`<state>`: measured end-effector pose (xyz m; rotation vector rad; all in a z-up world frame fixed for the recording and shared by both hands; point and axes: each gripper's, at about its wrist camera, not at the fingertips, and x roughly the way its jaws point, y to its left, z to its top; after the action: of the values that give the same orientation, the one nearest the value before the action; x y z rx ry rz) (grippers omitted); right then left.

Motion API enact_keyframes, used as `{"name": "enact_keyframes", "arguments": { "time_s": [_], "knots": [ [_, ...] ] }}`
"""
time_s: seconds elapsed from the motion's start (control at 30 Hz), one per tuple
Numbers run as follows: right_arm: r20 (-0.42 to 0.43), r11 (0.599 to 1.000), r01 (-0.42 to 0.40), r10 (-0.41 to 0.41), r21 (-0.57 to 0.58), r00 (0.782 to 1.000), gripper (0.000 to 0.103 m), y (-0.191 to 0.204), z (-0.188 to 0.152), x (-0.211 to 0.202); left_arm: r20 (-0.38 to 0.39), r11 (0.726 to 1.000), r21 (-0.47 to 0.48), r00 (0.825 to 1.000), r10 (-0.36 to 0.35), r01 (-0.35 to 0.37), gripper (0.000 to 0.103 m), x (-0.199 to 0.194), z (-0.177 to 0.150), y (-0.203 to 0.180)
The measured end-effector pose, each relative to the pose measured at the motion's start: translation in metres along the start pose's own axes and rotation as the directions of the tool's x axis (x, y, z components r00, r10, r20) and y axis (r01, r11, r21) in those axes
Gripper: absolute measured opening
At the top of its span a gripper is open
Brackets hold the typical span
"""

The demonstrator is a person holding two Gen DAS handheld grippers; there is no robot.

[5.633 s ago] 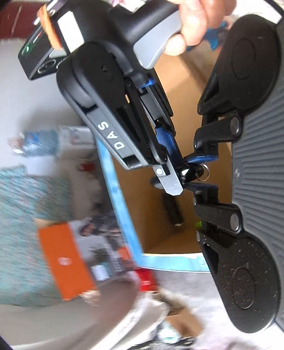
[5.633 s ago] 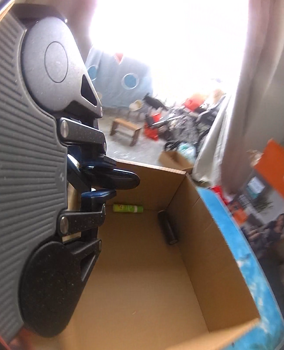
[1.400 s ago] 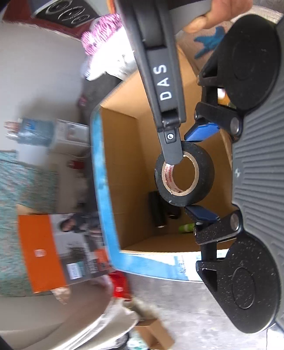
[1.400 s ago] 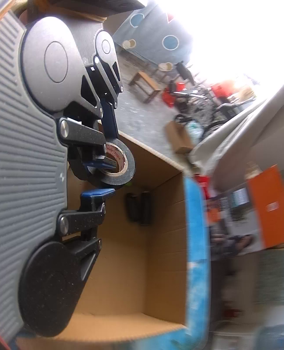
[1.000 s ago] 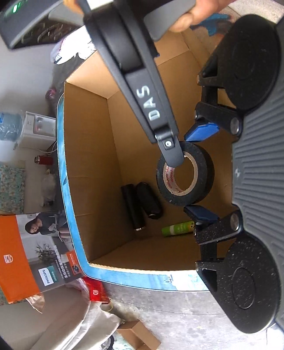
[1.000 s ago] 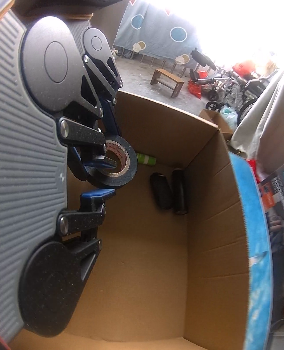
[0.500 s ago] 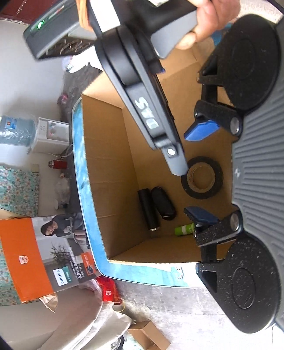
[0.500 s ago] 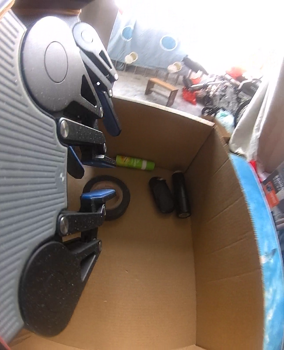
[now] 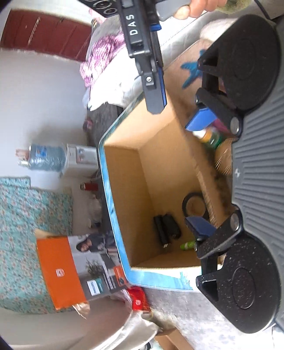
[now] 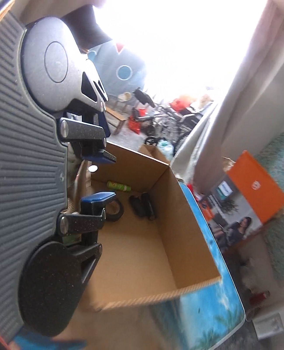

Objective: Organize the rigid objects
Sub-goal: 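Move the open right gripper out of the box to the pink lid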

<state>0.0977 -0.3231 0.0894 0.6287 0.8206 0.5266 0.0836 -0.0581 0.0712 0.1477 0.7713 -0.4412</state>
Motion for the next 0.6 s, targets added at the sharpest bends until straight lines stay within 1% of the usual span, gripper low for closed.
{"name": "enact_keyframes", "arguments": {
  "time_s": [0.07, 0.17, 0.27, 0.33, 0.4, 0.47, 0.6],
  "knots": [
    [0.035, 0.999, 0.028, -0.029, 0.018, 0.999, 0.029, -0.012, -0.02, -0.018, -0.003, 0.999, 0.012, 1.0, -0.03, 0.03, 0.088, 0.0, -0.011, -0.011],
    [0.061, 0.995, 0.09, -0.093, 0.05, 0.994, 0.03, -0.034, -0.051, -0.03, -0.017, 0.997, 0.032, 0.997, -0.069, 0.069, 0.088, 0.008, -0.031, -0.029],
    [0.043, 0.984, 0.154, -0.158, 0.085, 0.987, 0.03, -0.056, -0.079, -0.029, -0.066, 0.991, 0.04, 0.99, -0.125, 0.128, 0.088, 0.029, -0.051, -0.047],
    [0.019, 0.977, 0.189, -0.192, 0.097, 0.981, 0.03, -0.068, -0.096, -0.02, -0.096, 0.986, 0.053, 0.984, -0.153, 0.159, 0.087, 0.044, -0.064, -0.061],
    [0.003, 0.971, 0.219, -0.22, 0.092, 0.975, 0.03, -0.074, -0.103, -0.014, -0.127, 0.984, 0.072, 0.98, -0.155, 0.165, 0.087, 0.059, -0.072, -0.072],
    [-0.003, 0.967, 0.241, -0.241, 0.079, 0.97, 0.03, -0.078, -0.106, -0.008, -0.138, 0.982, 0.104, 0.98, -0.143, 0.158, 0.087, 0.071, -0.078, -0.083],
    [-0.014, 0.965, 0.256, -0.255, 0.061, 0.967, 0.03, -0.082, -0.101, 0.0, -0.154, 0.982, 0.127, 0.981, -0.116, 0.136, 0.084, 0.088, -0.082, -0.093]
  ]
}}
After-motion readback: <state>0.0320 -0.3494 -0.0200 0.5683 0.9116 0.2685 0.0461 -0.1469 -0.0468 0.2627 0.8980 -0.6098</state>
